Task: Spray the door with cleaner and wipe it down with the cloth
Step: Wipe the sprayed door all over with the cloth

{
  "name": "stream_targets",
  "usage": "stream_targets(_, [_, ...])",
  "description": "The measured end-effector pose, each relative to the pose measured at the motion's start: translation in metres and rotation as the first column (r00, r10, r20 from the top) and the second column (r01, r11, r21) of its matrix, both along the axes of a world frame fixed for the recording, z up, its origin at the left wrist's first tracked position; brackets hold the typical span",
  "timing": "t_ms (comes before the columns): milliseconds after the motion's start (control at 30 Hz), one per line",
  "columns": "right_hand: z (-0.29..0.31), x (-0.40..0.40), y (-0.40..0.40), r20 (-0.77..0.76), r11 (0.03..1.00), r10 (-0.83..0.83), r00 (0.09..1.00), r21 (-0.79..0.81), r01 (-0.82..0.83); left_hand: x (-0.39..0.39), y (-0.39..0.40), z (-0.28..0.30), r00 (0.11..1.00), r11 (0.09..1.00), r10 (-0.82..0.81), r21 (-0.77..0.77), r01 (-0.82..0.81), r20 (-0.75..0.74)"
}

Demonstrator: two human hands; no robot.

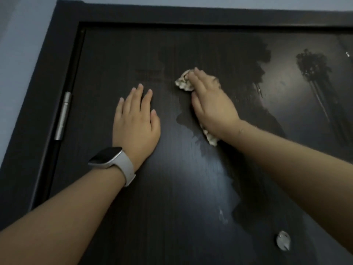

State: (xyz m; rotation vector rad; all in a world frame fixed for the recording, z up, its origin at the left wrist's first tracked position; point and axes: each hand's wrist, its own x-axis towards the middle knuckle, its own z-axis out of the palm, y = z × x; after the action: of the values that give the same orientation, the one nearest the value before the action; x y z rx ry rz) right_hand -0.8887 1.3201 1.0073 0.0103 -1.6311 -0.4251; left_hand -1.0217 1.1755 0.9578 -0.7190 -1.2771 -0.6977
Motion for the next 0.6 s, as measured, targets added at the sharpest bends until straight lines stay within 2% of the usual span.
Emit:
stream_targets(133, [-0.077, -0.005, -0.006, 0.086, 0.993, -0.054, 0.995, 0.111, 0.045, 0.002, -0.004, -0.006, 0.999, 0.997, 0.014, -0.074, -0.011, 0.037])
stream_targets(267, [-0.168, -0.001, 0.002, 0.231, 0.960, -0.154, 0.961, 0.264, 0.090, -0.003, -0.022, -0.038, 0.998, 0.997, -0.031, -0.069, 0.034, 0.050])
stream_targets(333, [-0.184, 0.004, 0.008, 0.294, 0.937, -0.181, 0.938, 0.340, 0.075, -0.006, -0.027, -0.059, 0.998, 0.997, -0.031, -0.071, 0.034, 0.049])
stream_targets(467, [-0.132, 0.007, 0.001, 0.307, 0.954, -0.140, 0.941, 0.295, 0.045, -0.011, -0.028, -0.074, 0.998, 0.996, -0.039, -0.075, 0.043, 0.051])
stream_targets(600, [-0.039, -0.001, -0.011, 0.157, 0.989, -0.080, 0.984, 0.135, 0.059, -0.014, -0.028, -0.073, 0.997, 0.996, -0.062, -0.059, 0.064, 0.035])
